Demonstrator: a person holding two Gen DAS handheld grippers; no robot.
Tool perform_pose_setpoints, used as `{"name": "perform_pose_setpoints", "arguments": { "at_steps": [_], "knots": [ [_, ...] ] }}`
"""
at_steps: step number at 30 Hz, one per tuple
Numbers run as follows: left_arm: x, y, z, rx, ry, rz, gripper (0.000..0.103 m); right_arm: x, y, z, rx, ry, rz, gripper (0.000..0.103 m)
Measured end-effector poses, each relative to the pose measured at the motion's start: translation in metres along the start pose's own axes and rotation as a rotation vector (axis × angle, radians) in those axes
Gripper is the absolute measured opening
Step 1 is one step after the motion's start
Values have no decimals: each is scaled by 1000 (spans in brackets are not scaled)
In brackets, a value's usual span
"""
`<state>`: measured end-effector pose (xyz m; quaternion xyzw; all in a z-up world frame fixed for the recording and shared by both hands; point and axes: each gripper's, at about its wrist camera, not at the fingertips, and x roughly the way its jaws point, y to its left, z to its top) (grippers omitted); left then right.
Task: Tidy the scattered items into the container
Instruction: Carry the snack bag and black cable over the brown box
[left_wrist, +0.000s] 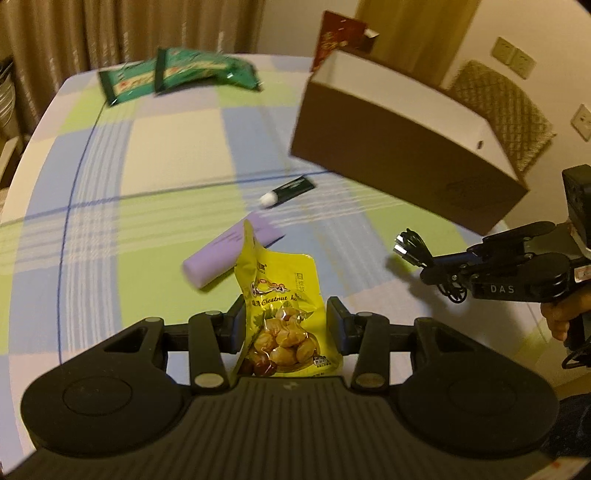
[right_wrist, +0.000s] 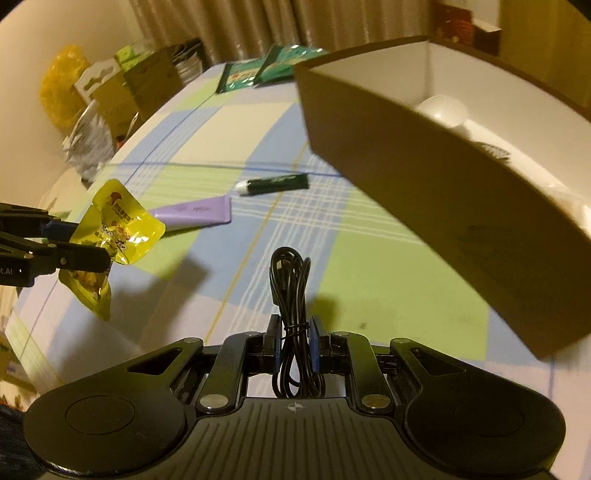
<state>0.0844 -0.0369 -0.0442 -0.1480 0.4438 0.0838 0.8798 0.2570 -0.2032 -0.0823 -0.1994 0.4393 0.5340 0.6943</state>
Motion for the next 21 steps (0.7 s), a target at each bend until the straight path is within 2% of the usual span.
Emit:
{"name": "perform_pose_setpoints", "arguments": {
  "at_steps": [21],
  "knots": [
    [17,-79,58,153,-58,-127,39,-83,-44,-6,119,-109,-78,12]
  ]
}}
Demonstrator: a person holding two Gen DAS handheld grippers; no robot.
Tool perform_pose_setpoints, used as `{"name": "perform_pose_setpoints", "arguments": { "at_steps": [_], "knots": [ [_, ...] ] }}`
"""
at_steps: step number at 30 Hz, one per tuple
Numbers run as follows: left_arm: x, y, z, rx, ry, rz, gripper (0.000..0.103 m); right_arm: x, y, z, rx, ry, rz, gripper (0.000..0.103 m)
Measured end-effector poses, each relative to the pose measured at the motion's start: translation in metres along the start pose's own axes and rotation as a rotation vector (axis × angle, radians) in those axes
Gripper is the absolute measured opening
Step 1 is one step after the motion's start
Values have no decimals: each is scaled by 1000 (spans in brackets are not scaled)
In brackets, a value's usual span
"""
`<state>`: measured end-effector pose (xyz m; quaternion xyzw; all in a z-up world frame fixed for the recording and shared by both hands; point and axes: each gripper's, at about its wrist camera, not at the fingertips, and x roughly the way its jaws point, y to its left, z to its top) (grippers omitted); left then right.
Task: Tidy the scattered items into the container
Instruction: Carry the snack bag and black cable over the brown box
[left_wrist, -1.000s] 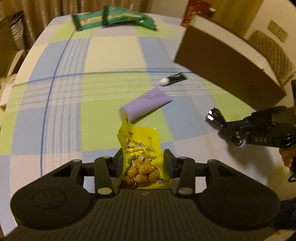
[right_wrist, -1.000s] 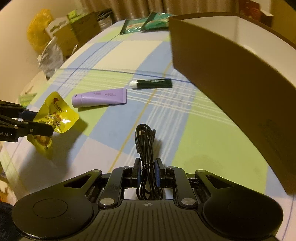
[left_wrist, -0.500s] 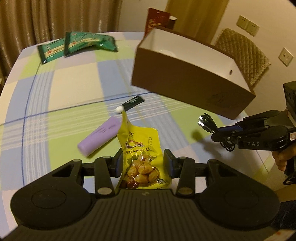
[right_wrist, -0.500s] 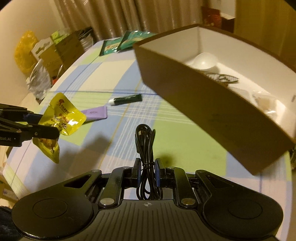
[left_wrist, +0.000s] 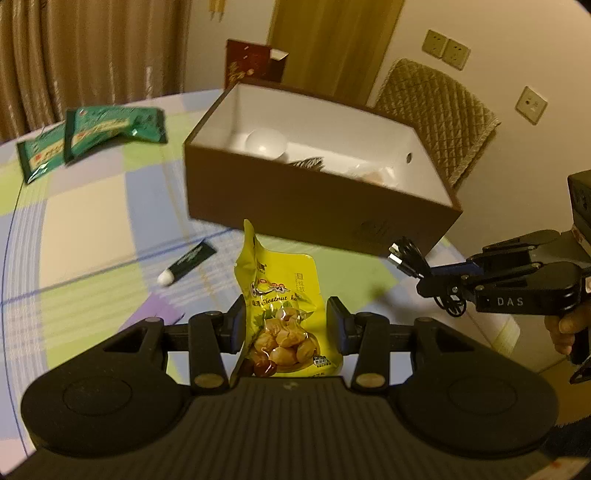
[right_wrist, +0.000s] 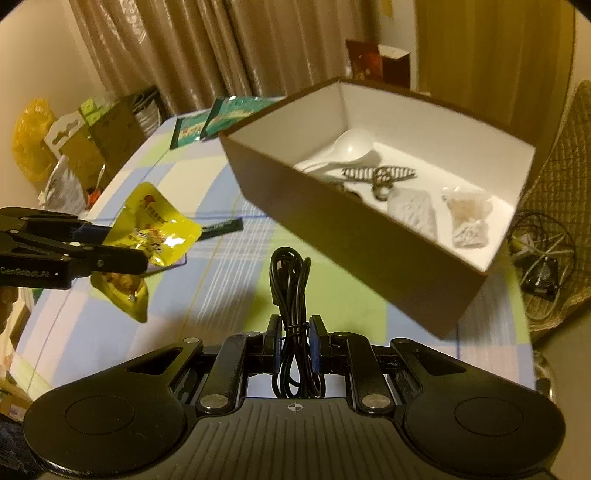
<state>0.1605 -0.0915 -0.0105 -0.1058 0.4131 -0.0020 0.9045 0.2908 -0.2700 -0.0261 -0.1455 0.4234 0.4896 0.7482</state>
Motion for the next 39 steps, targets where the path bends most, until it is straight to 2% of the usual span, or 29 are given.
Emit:
{"name": "perform_pose_setpoints", "arguments": {
  "at_steps": [11,24,39],
  "knots": [
    [12,-29,49,80,-71,-28,39,-26,-22,15,29,-82,-15,12],
    [29,-48,88,134,-116,-24,39,-44,-50,40,24,-151,-42,12],
    [71,-52,145,181,-132,-11,39,-14,-89,102,2,-185,-48,12]
  ]
}}
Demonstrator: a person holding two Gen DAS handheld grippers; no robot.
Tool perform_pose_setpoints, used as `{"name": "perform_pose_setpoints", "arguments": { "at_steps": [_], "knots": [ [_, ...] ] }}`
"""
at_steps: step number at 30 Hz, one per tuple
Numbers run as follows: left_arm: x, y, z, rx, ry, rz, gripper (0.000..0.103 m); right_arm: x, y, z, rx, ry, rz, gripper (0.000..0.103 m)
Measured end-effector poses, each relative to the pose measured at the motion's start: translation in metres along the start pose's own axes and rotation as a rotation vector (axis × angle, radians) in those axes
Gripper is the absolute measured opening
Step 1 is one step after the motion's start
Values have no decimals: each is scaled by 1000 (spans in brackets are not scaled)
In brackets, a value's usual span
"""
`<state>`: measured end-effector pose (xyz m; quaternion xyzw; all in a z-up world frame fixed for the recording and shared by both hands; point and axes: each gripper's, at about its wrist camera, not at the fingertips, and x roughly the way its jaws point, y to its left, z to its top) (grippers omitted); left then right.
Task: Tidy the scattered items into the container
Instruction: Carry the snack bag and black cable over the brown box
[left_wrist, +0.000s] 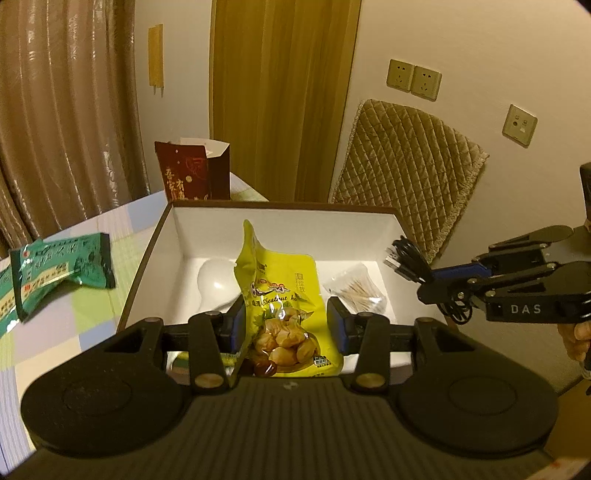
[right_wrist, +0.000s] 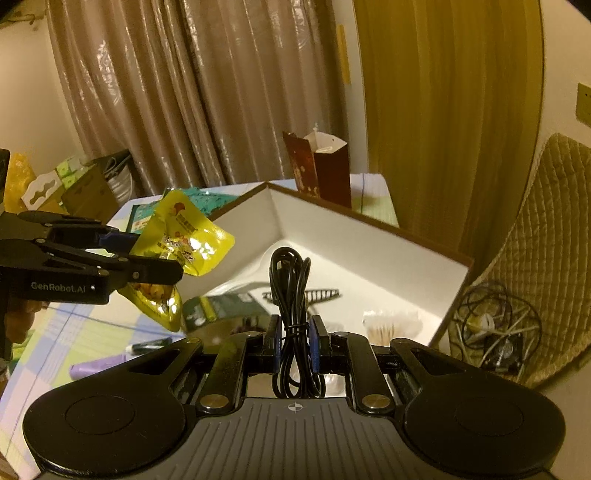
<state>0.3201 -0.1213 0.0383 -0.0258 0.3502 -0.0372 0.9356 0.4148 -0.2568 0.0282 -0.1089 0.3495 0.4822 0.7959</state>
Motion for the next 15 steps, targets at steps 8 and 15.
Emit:
{"name": "perform_pose_setpoints", "arguments": {
  "at_steps": [8,15],
  "knots": [
    [35,7,22,7,19,-17,39,34,-16,21,-5,23,-6,12],
    [79,19,39,11,71,-32,39,78,-31,36,13,86,-29,12]
  ]
}}
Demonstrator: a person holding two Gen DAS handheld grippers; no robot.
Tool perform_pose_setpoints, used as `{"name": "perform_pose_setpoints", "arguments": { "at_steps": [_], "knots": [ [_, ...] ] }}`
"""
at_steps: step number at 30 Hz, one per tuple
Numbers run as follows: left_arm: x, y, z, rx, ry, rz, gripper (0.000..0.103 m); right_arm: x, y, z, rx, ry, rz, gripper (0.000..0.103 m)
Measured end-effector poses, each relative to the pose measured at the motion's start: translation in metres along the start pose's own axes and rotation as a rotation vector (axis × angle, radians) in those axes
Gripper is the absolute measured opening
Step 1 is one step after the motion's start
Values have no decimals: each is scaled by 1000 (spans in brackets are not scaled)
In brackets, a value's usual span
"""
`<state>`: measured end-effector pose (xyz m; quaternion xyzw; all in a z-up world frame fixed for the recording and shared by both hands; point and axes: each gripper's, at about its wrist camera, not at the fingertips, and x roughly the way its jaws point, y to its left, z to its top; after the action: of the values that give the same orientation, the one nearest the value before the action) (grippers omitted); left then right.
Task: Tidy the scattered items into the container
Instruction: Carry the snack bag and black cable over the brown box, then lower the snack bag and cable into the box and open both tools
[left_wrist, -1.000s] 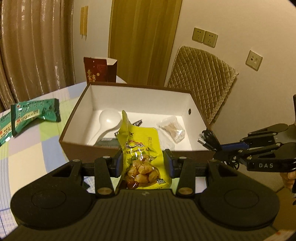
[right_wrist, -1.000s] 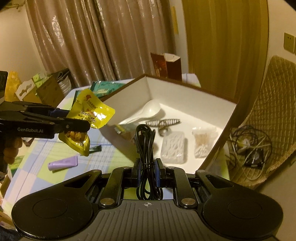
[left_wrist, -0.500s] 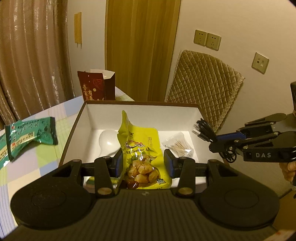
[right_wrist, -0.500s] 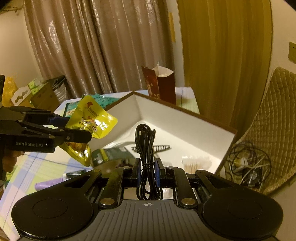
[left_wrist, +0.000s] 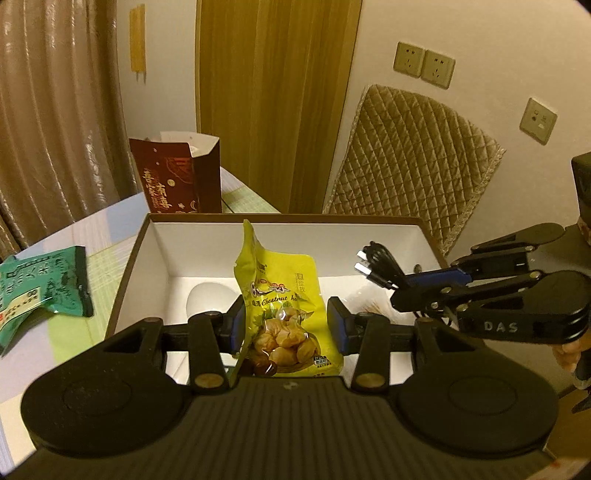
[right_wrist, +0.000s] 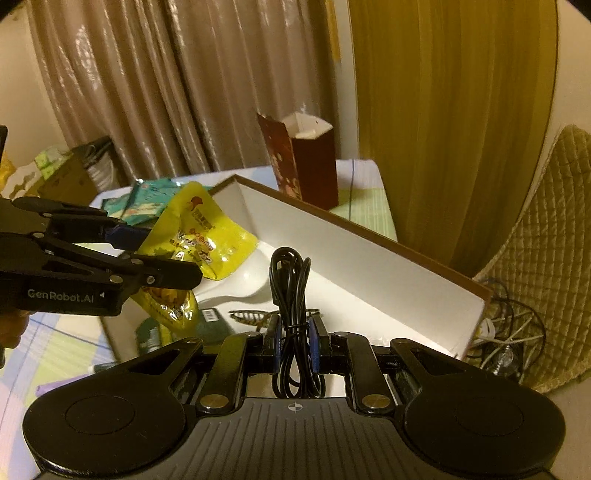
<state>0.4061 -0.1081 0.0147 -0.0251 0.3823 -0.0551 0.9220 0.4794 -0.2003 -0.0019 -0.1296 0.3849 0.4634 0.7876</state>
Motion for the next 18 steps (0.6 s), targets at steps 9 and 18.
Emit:
{"name": "perform_pose_setpoints", "arguments": {
  "at_steps": [9,18],
  "knots": [
    [56,16,16,0,90,-20,40,59,-23,16,66,109,-57,12],
    [100,28,22,-1,156,-25,40,89,-42,16,177,167,-82,12]
  ]
}}
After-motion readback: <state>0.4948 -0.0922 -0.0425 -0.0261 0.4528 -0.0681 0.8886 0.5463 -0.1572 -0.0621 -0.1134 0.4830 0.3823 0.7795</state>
